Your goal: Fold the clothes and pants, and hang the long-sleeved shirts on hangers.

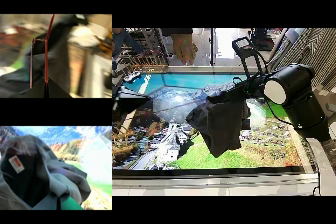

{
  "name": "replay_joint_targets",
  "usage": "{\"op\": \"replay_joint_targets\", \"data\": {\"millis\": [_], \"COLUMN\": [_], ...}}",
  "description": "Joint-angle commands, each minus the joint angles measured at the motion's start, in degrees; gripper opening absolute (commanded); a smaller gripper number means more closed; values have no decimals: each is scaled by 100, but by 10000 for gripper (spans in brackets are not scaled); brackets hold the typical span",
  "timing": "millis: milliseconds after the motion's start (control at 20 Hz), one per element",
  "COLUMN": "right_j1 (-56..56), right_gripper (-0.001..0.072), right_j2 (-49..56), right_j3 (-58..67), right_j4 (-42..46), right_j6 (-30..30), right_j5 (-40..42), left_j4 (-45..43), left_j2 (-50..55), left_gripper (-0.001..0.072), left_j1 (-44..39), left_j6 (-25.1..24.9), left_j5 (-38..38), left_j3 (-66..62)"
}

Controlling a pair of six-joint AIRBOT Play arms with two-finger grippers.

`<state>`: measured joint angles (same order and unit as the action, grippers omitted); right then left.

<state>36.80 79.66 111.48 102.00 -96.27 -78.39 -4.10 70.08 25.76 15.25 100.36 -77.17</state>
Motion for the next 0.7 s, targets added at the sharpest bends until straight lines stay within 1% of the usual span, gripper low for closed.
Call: {"op": "replay_joint_targets", "data": {"millis": [0,100,250,450,600,650], "right_j1": [0,0,4,2,31,66], "right_gripper": [18,18,18,18,17,17], "right_j2": [2,2,2,24,74,85], "right_j3": [7,4,4,4,7,4], "right_j4": [90,87,72,170,105,105], "right_j6": [116,146,149,146,127,116], "right_j5": [149,149,146,188,297,295], "left_j4": [107,107,111,116,433,551], "left_j2": [17,17,17,17,55,66], "left_gripper": [17,16,16,16,15,15], "left_j1": [-562,-564,-553,-564,-640,-695], "left_j6": [-151,-151,20,160,192,219], "left_j5": [402,328,243,553,479,302], "left_j3": [2,2,2,2,2,4]}}
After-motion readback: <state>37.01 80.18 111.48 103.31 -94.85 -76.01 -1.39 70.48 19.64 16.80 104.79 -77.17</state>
